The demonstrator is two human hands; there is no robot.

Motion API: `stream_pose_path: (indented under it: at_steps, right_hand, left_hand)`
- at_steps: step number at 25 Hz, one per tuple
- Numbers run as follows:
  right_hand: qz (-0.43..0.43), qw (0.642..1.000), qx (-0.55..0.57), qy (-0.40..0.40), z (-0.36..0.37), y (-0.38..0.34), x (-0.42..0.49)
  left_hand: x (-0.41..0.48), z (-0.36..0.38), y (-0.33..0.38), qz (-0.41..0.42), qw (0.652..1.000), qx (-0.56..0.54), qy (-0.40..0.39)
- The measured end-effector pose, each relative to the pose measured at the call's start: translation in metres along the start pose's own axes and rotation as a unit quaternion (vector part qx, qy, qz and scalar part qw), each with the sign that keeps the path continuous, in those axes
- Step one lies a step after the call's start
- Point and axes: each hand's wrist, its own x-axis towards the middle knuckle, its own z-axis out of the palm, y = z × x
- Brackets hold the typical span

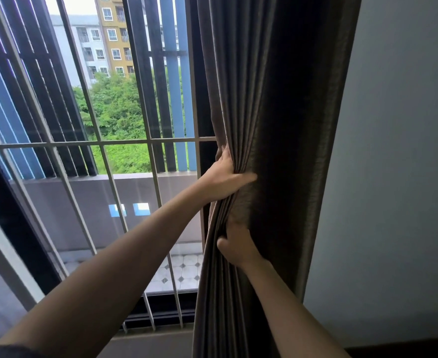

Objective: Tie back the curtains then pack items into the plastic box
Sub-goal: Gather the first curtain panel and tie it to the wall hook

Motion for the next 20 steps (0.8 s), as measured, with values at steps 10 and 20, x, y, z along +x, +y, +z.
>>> stream_pose_path:
  at_steps: [10,20]
  right_hand:
    - [-0.122,0.828,0.042,0.546,-0.102,-0.003,-0.001]
    - [-0.025,0.993,0.094,0.069,-0.063,0.043,0.003]
  left_hand:
    - [0.005,-0.007,-0.014,-0.038,0.997,0.040,0.061]
    - [0.013,0.000,-0.015,-0.016,0.999,-0.012,0.029]
